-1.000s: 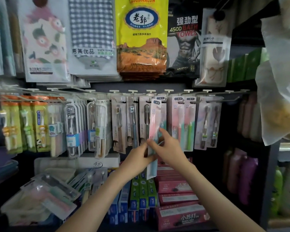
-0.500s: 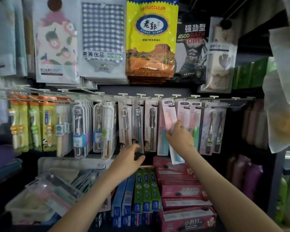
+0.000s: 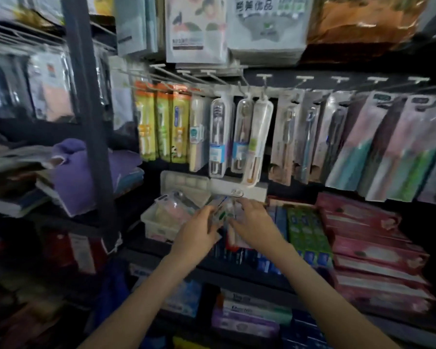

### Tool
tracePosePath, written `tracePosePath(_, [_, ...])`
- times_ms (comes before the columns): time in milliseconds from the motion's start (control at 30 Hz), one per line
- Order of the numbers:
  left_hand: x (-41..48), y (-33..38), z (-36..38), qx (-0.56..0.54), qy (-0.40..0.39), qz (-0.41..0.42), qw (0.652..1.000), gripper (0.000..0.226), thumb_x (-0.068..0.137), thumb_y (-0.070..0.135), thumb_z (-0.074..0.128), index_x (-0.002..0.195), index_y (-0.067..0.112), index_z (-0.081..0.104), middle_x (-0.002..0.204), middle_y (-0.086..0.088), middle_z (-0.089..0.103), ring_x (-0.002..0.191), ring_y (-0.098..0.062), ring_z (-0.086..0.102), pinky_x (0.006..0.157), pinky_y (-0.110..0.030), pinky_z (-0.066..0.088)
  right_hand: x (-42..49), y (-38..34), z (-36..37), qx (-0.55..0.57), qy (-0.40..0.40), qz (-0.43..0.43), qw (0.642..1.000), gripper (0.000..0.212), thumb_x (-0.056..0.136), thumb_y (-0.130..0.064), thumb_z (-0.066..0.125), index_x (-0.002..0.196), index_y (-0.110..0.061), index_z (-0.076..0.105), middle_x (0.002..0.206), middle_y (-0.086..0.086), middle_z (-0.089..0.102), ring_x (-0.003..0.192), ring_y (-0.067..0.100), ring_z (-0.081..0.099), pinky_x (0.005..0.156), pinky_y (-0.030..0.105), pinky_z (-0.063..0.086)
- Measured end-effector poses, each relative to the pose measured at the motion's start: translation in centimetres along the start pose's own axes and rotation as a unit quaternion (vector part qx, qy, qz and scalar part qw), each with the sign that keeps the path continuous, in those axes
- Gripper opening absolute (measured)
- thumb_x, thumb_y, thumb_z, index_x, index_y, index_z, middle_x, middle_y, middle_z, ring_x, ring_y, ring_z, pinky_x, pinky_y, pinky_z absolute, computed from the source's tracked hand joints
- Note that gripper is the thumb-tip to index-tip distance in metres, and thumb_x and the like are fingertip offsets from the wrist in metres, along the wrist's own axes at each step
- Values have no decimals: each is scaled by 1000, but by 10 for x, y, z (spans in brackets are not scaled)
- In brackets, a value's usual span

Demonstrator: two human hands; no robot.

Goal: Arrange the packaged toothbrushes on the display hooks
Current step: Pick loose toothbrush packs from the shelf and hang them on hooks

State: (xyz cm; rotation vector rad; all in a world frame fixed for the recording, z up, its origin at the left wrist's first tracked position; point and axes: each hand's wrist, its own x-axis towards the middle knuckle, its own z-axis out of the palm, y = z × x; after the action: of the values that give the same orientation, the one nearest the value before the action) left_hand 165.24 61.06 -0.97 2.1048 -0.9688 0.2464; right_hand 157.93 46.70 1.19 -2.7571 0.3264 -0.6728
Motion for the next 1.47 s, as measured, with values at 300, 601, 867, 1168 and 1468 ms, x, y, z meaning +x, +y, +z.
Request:
tracePosePath(300, [-27,-88,-52,-11,-13,-94,995,32,97,18,47,128,20,50,115,-1,60,98,-17,58,79,-35,52,47,-58,76,-108,-212,39,970,107,75,-66,60,150,-29,-7,157,10,12,142,35,16,111,53,19])
tracePosePath(601, [-12,-107,-44,-242,-86,-243,935,20,96,14,48,114,9,55,96,-6,61,83,-21,64,78,-34,57,50,-68,87,-159,-145,110,970,63,81,-29,56,136,-11,29,137,18,39,129,37,32,106,49,28])
tracePosePath(867, [5,-72,-15,-563,-126,-330,747,32,95,29,54,121,10,57,107,-11,66,100,-22,63,80,-31,55,24,-86,86,-201,-7,75,977,42,90,-21,46,129,-6,41,134,13,44,126,29,35,103,36,29])
tracePosePath(1168, [-34,-65,-21,-593,-57,-294,747,18,91,14,58,107,7,63,92,-10,69,85,-21,68,67,-32,54,-45,-90,85,-3,-27,10,1000,75,73,-53,64,135,-18,40,120,-3,40,113,17,38,99,36,31])
tracePosePath(1468, [-80,-52,-31,-474,-275,-217,808,24,92,5,53,111,16,64,107,-14,67,102,-29,64,95,-47,49,-87,-81,58,563,-87,195,798,27,96,-26,48,114,-14,65,108,5,71,101,20,67,87,32,54])
